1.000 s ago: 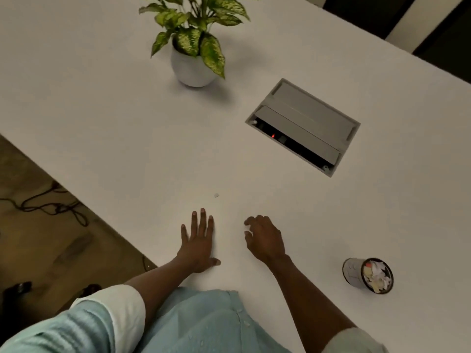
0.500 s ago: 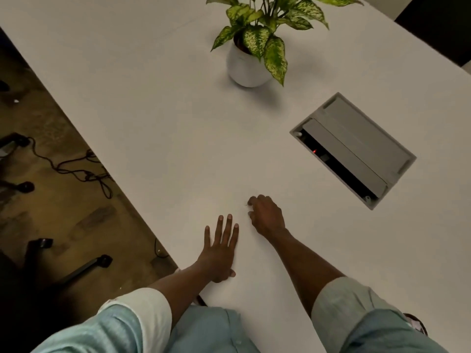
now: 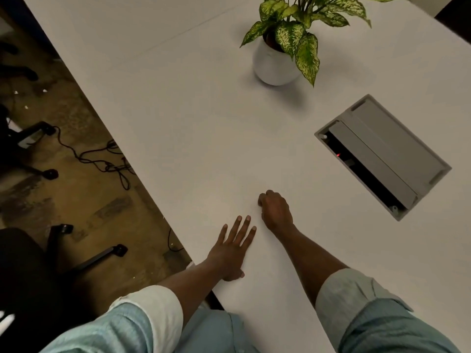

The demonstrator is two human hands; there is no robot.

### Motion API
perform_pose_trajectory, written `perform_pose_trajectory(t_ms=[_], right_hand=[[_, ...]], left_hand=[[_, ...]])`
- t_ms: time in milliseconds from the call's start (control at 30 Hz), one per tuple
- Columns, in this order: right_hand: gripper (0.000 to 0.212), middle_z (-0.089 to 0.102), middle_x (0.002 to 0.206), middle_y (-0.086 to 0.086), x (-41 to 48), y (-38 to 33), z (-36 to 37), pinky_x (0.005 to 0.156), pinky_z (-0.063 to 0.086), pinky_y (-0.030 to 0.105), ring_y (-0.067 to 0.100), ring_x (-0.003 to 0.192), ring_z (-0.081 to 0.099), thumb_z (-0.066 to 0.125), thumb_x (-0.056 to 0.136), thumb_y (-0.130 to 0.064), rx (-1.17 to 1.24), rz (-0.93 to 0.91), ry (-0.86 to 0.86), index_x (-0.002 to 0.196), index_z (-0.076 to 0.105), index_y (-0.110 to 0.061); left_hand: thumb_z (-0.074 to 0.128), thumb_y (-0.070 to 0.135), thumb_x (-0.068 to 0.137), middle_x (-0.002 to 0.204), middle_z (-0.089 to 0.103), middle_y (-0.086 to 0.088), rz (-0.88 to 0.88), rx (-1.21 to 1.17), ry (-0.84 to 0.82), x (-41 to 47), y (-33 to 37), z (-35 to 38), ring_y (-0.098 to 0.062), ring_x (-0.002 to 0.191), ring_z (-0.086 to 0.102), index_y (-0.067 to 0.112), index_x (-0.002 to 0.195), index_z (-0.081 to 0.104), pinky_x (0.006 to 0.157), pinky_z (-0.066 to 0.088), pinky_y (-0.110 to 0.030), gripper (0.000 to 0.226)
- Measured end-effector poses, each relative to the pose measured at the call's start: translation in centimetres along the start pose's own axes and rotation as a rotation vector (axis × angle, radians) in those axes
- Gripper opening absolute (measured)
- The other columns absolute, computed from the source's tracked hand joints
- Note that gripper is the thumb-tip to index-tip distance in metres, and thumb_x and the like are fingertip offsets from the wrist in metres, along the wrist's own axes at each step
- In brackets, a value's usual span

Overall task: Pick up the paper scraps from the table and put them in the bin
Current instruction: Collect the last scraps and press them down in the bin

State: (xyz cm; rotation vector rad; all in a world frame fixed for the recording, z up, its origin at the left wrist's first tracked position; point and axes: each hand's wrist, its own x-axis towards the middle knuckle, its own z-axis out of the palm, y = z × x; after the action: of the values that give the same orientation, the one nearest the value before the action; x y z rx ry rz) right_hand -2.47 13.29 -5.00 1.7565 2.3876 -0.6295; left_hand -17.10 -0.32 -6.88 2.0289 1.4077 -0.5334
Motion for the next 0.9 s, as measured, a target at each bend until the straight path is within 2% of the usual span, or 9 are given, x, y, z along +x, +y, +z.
perform_pose_trajectory(t_ms=[100,233,367,467,567,700,900], right_hand=[[0.027,0.066,0.105,0.010,-0.7,0.4,0.1,0.082,0.054,0.038,0.029,0.097,0.063,0.045,0.090,0.003,0.106,0.080,0.005,0.103,0.067,-0.008],[0.025,0.067,0.104,0.002,-3.3,1.4,0.1,0.083,0.056,0.039,0.025,0.094,0.066,0.050,0.092,-0.005,0.241,0.209,0.046,0.101,0.071,-0.018],[0.023,0.071,0.099,-0.007,-8.0,3.1,0.0,0.080,0.058,0.036,0.014,0.090,0.068,0.059,0.090,-0.011,0.465,0.380,0.135,0.094,0.075,-0.027],[0.017,0.072,0.092,-0.012,-12.8,4.5,-0.2,0.078,0.057,0.030,0.006,0.084,0.068,0.068,0.085,-0.015,0.606,0.499,0.225,0.087,0.075,-0.031],[0.017,0.073,0.086,-0.014,-17.8,5.9,-0.1,0.077,0.060,0.035,0.002,0.078,0.069,0.073,0.082,-0.014,0.712,0.599,0.288,0.083,0.074,-0.031],[0.022,0.074,0.081,-0.013,-24.3,7.9,0.5,0.074,0.061,0.041,0.004,0.072,0.070,0.075,0.080,-0.010,0.802,0.756,0.417,0.080,0.073,-0.032],[0.024,0.073,0.081,-0.014,-32.9,11.0,1.1,0.071,0.062,0.041,0.005,0.070,0.070,0.077,0.082,-0.008,0.828,0.981,0.666,0.081,0.073,-0.031]], left_hand=[[0.079,0.050,0.086,0.159,-0.052,-0.005,-0.004,-0.012,-0.002,0.1,0.1,0.1,-0.031,0.148,-0.046,0.022,0.158,-0.034,0.127,-0.013,-0.061,0.137],[0.076,0.047,0.089,0.158,-0.052,-0.010,-0.015,-0.006,0.007,0.0,0.9,-0.1,-0.035,0.147,-0.046,0.017,0.158,-0.032,0.126,-0.011,-0.065,0.131],[0.069,0.051,0.094,0.162,-0.044,-0.018,-0.062,-0.022,0.032,0.0,2.5,-0.4,-0.042,0.150,-0.040,0.009,0.163,-0.017,0.125,-0.001,-0.071,0.118],[0.059,0.057,0.098,0.164,-0.036,-0.026,-0.073,-0.020,0.063,0.6,3.8,-0.7,-0.045,0.152,-0.034,0.004,0.164,-0.008,0.127,0.003,-0.068,0.107],[0.059,0.055,0.098,0.165,-0.032,-0.027,0.049,0.078,0.078,1.7,5.7,-1.0,-0.042,0.155,-0.030,0.001,0.164,-0.003,0.128,0.001,-0.065,0.106],[0.064,0.053,0.096,0.168,-0.028,-0.025,0.318,0.224,0.067,3.8,10.1,-1.4,-0.040,0.157,-0.027,0.004,0.165,-0.004,0.130,-0.004,-0.059,0.109],[0.064,0.060,0.093,0.167,-0.033,-0.021,0.573,0.310,0.018,6.6,18.4,-1.3,-0.036,0.156,-0.031,0.004,0.164,-0.011,0.131,-0.004,-0.054,0.118]])
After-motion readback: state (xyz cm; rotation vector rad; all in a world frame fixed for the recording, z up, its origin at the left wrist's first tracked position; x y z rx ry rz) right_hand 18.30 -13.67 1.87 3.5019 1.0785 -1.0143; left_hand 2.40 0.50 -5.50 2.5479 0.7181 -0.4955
